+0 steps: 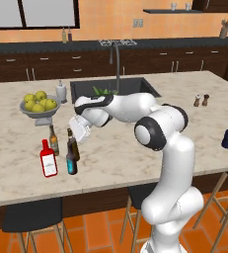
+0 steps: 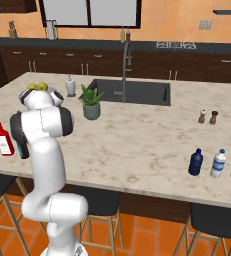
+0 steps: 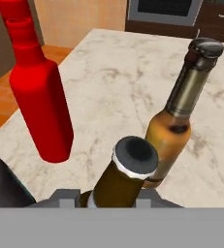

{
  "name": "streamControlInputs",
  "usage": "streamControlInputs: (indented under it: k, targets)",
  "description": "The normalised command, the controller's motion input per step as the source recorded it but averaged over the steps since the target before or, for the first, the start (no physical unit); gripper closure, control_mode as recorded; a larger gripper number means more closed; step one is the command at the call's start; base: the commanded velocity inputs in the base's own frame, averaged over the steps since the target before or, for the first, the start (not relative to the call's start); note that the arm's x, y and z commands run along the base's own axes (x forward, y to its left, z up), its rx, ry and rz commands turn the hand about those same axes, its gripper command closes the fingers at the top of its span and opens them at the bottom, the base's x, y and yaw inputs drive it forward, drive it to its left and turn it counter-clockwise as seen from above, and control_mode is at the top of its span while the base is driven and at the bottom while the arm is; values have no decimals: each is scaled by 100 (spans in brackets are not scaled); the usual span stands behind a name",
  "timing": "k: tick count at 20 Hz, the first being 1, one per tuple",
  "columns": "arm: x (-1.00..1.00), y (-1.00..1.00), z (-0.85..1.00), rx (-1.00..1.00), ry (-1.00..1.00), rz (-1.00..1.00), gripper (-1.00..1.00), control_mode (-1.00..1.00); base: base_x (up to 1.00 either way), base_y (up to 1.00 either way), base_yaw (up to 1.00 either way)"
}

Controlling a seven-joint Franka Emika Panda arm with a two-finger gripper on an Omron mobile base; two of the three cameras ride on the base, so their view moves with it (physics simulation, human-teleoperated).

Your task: Move the plastic bottles in the middle to the plastics group, and the glass bottles in the middle to the glass group.

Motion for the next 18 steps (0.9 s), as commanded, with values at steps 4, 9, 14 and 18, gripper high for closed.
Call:
streamControlInputs:
  k: [4, 9, 14, 18]
  targets:
    - [-7, -12, -15, 0, -13, 3, 100, -100, 0, 0, 0]
    - [-2, -17, -13, 0, -13, 1, 100, -100, 0, 0, 0]
    - [0, -9, -8, 0, -6, 1, -100, -100, 0, 0, 0]
    - [1, -11, 1, 0, -1, 1, -100, -100, 0, 0, 0]
